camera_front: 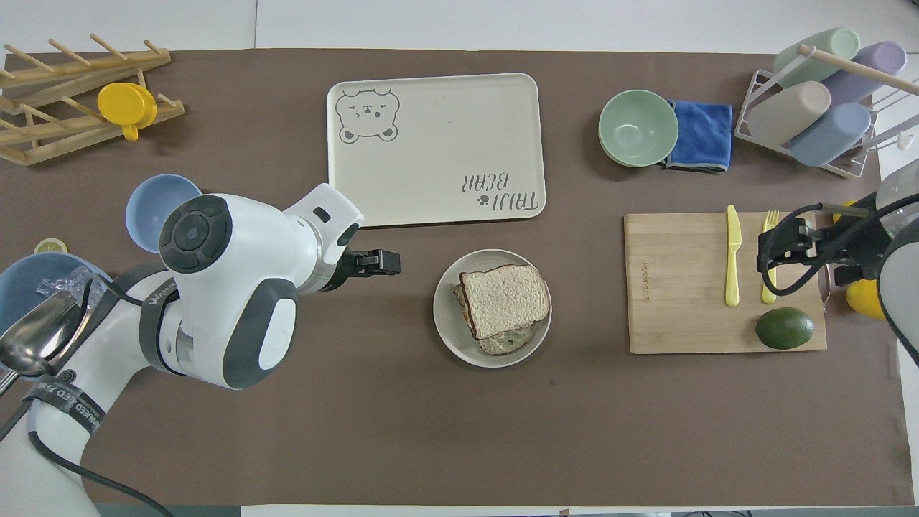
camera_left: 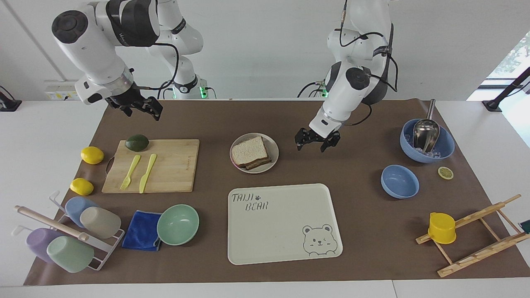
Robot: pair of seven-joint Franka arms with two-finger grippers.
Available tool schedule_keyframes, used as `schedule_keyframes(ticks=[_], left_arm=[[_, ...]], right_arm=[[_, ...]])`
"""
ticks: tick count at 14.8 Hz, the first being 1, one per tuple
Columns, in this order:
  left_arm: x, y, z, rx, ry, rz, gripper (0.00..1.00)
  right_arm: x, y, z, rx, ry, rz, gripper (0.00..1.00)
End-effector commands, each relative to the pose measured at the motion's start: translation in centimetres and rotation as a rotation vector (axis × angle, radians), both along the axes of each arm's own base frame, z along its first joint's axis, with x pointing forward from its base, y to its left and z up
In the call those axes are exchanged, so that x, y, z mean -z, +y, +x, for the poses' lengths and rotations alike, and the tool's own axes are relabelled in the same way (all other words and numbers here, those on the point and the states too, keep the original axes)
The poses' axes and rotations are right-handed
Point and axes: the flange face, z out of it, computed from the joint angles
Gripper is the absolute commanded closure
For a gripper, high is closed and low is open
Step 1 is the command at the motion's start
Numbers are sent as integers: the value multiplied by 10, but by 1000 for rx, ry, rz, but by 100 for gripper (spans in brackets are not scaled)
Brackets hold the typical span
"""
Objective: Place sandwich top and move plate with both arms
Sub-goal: 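Grasp the rim of the white plate with the left gripper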
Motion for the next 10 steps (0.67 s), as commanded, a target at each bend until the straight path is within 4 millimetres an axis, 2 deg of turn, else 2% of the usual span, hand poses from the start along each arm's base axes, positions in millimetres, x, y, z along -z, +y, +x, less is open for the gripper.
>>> schedule_keyframes(ticks=[1, 2, 3, 4, 6, 9, 10], left_arm=[[17, -26, -10, 4, -2, -30, 0], [26, -29, -12, 9, 10, -23, 0], [30, -31, -13, 8, 22, -23, 0], [40, -35, -15, 6, 42, -23, 0], [60, -50, -23, -3, 85, -41, 0], [66, -52, -23, -40, 84, -62, 0], [74, -53, -27, -39, 98, -55, 0]], right_arm=[[0, 3, 3, -31, -6, 17, 0], [-1, 9, 7, -45, 1, 6, 0], [1, 7, 11, -39, 18, 5, 0], [1, -7, 11, -19, 19, 9, 0], [-1, -3, 11, -41, 14, 22, 0], [-1, -1, 9, -45, 15, 22, 0], [-3, -6, 10, -37, 9, 22, 0]])
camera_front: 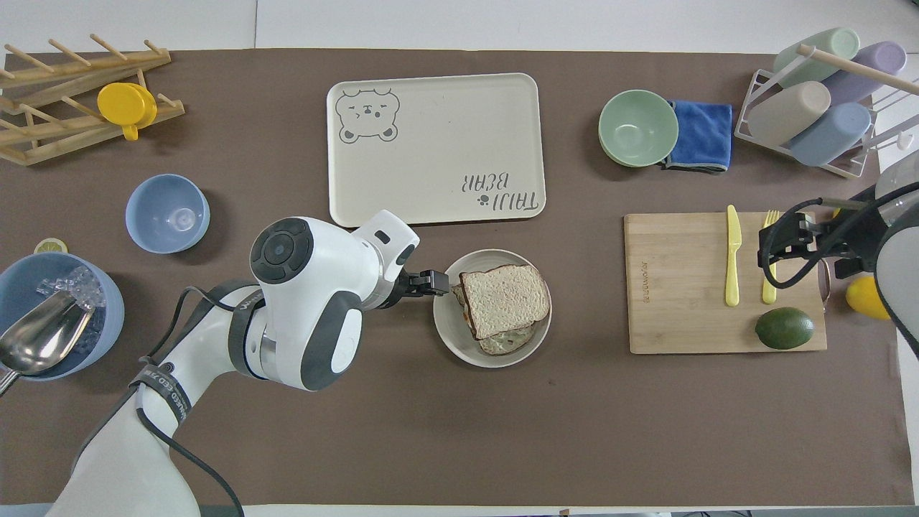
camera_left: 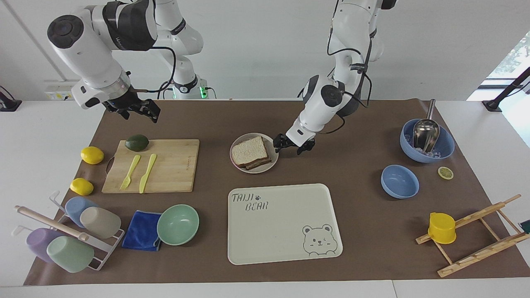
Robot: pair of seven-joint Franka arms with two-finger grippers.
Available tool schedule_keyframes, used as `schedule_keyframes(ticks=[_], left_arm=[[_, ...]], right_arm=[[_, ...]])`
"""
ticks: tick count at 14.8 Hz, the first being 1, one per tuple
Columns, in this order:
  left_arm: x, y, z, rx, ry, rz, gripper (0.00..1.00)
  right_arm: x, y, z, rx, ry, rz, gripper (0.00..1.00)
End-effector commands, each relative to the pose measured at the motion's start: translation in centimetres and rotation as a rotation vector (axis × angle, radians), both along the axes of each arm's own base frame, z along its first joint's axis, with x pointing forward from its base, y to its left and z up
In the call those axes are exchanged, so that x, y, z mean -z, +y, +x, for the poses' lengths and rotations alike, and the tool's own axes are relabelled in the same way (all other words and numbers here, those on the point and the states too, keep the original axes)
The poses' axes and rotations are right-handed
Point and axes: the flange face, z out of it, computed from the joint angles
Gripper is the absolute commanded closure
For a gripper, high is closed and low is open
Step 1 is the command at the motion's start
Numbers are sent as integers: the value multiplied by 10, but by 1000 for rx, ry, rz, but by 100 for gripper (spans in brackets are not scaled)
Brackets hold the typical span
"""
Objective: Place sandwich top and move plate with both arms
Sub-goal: 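Grasp the rim of the white plate with the left gripper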
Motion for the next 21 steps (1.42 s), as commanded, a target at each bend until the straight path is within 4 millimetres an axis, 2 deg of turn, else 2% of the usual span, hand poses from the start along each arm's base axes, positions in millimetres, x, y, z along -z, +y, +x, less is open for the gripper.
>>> schedule_keyframes(ticks=[1, 3, 5, 6, 8, 10, 11, 14, 18, 21], left_arm=[[14, -3, -12, -18, 7, 0, 0], [19, -6, -16, -36, -5, -2, 2], [18, -6, -17, -43, -3, -3, 10], [19, -7, -18, -43, 0, -1, 16], [22, -13, -24, -53, 7, 4, 22], [24, -12, -25, -62, -1, 4, 32], [25, -12, -26, -66, 2, 5, 36], [28, -24, -32, -84, -6, 4, 45], [35, -27, -32, -98, -19, 5, 48], [34, -28, -32, -98, -20, 4, 54]], right_arm=[[-6, -9, 1, -5, 2, 23, 0], [-7, -14, 1, 4, 1, 23, 0], [-11, -22, 1, 18, -8, 23, 0], [-15, -24, 2, 19, -16, 21, 0], [-27, -28, 1, -18, -21, 21, 0], [-41, -50, -1, -21, -41, 33, 0], [-46, -54, -2, -32, -41, 37, 0], [-48, -54, -3, -88, -45, 38, 0], [-46, -52, -11, -85, -40, 43, 0], [-48, -47, -7, -93, -65, 37, 0]])
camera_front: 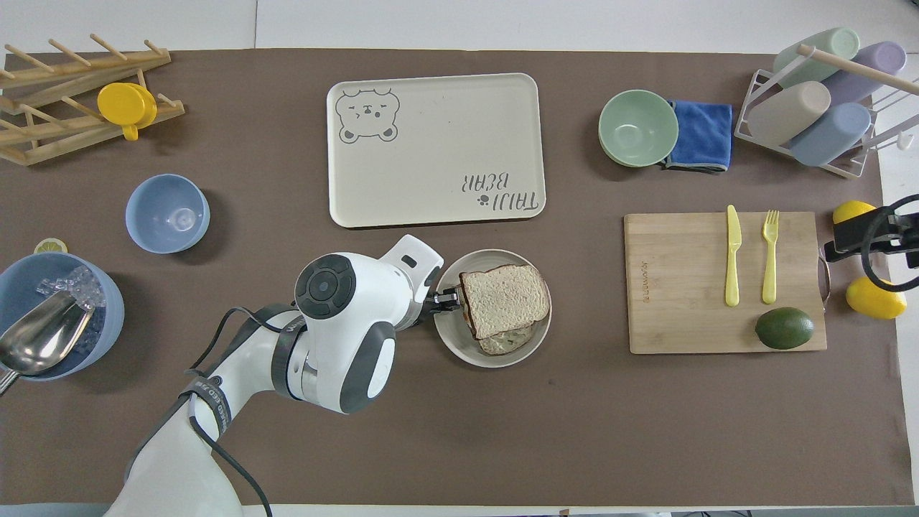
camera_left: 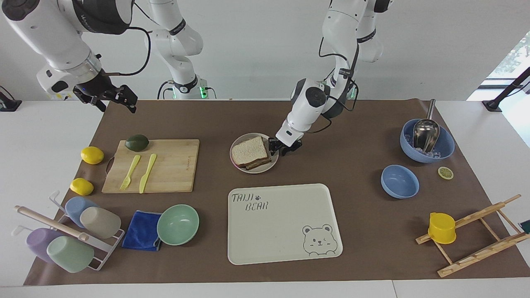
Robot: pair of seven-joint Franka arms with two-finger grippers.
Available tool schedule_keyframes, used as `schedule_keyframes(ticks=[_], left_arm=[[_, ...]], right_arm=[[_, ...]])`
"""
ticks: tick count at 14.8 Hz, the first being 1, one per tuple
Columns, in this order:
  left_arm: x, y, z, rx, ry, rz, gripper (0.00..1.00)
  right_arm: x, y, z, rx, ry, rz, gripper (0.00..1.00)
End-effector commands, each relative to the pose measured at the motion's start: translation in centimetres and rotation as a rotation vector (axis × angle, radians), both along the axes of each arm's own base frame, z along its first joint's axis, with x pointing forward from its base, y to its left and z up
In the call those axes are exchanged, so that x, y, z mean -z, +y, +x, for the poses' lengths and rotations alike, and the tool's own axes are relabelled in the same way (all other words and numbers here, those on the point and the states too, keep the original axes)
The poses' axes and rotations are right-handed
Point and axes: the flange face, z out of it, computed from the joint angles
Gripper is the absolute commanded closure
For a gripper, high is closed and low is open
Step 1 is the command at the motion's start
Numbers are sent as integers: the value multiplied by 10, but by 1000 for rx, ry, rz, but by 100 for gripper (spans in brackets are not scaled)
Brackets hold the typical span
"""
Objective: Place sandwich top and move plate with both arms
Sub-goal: 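Slide the plate with the left gripper onto the bear tray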
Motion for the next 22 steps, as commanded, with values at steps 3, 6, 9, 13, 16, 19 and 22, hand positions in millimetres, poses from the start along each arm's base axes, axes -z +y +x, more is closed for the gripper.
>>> schedule_keyframes(ticks=[3, 6, 9, 13, 16, 19, 22], left_arm=[[1, 0, -3, -23, -8, -8, 73], [1, 0, -2, -22, -6, -7, 100], [2, 0, -3, -25, -3, -6, 100], [-3, 3, 3, -37, -9, -12, 100], [-16, 12, 14, -71, -17, -39, 100], [-30, 14, 24, -73, -7, -50, 100], [-50, 22, 40, -104, 17, -86, 100]], right_arm=[[-3, 4, -2, -26, -23, 17, 0], [-6, -2, -1, -27, -31, 11, 0], [-9, -7, -2, -56, -41, 13, 0], [-9, -8, -3, 17, -39, 5, 0], [-9, -10, -3, 19, -42, 3, 0], [-10, -9, -2, 19, -46, 3, 0], [-7, -10, -3, 24, -42, 3, 0]])
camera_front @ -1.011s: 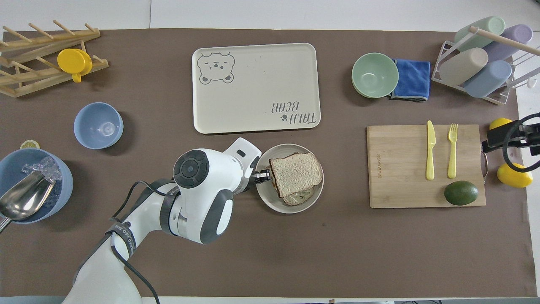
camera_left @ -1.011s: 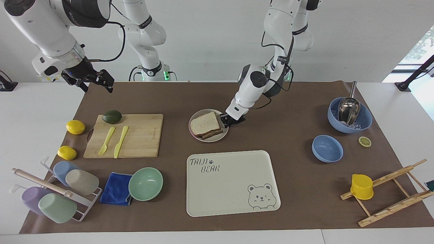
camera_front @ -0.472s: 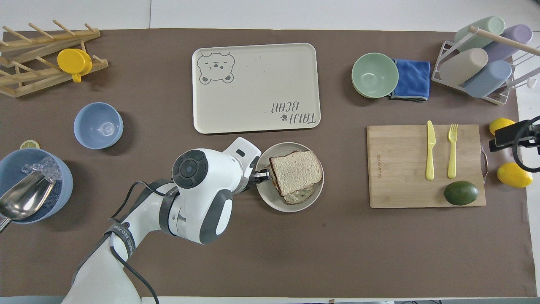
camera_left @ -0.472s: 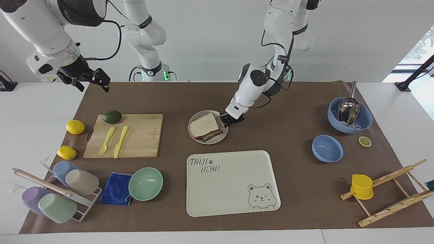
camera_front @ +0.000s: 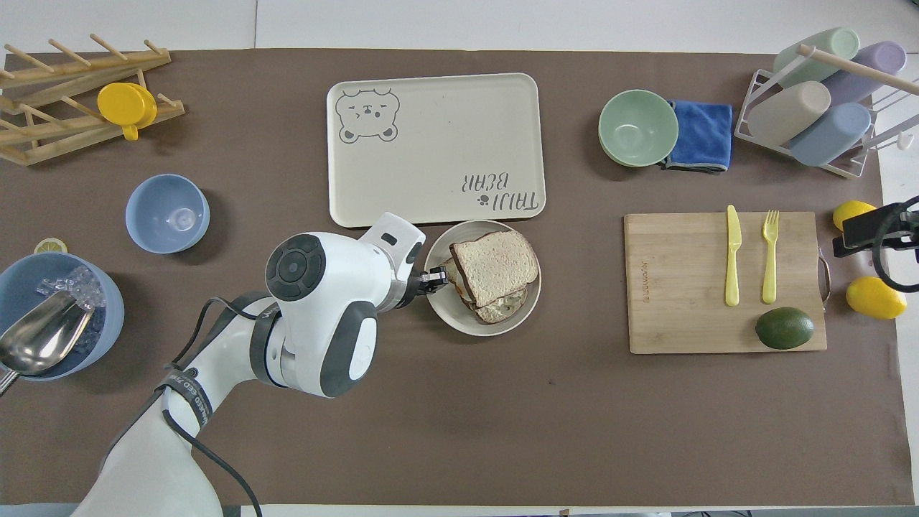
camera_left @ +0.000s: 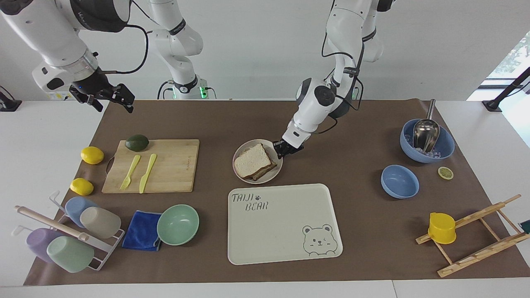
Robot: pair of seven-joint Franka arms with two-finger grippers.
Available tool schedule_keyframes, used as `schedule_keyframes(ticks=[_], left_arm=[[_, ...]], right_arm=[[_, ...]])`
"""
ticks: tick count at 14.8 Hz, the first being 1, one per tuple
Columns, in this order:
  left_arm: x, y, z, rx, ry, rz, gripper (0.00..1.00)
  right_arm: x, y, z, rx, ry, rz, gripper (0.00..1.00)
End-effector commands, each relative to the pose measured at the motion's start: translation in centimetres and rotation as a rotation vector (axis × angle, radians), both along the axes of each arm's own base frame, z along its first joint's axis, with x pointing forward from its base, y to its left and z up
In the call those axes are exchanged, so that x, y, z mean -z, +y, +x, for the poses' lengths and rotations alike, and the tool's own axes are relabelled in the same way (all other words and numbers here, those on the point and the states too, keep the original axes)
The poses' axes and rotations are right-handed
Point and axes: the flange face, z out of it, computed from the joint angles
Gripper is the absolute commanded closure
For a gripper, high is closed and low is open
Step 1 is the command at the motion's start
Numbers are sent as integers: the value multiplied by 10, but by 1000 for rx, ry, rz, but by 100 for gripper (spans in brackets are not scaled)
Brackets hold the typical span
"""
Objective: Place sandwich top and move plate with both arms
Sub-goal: 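Slide the plate with the left gripper onto the bear tray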
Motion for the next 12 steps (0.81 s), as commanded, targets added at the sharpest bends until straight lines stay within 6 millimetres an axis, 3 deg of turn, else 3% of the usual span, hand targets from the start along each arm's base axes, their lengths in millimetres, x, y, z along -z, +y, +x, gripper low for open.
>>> schedule_keyframes(ticks=[1, 5, 8, 10, 12], left_arm=[[-32, 10, 20, -43, 25, -55, 100], [-61, 28, 51, -89, 39, -105, 100], [-77, 44, 86, -150, 7, -152, 100], [-75, 58, 112, -184, -7, -156, 100], [-74, 55, 141, -198, -27, -168, 100]], right_arm=[[-1, -3, -4, 21, -10, 5, 0], [-2, 5, -3, 8, -12, 6, 0], [-1, 3, -3, 11, -9, 7, 0], [-2, 4, -3, 9, -12, 6, 0], [-1, 4, -3, 9, -10, 6, 0]])
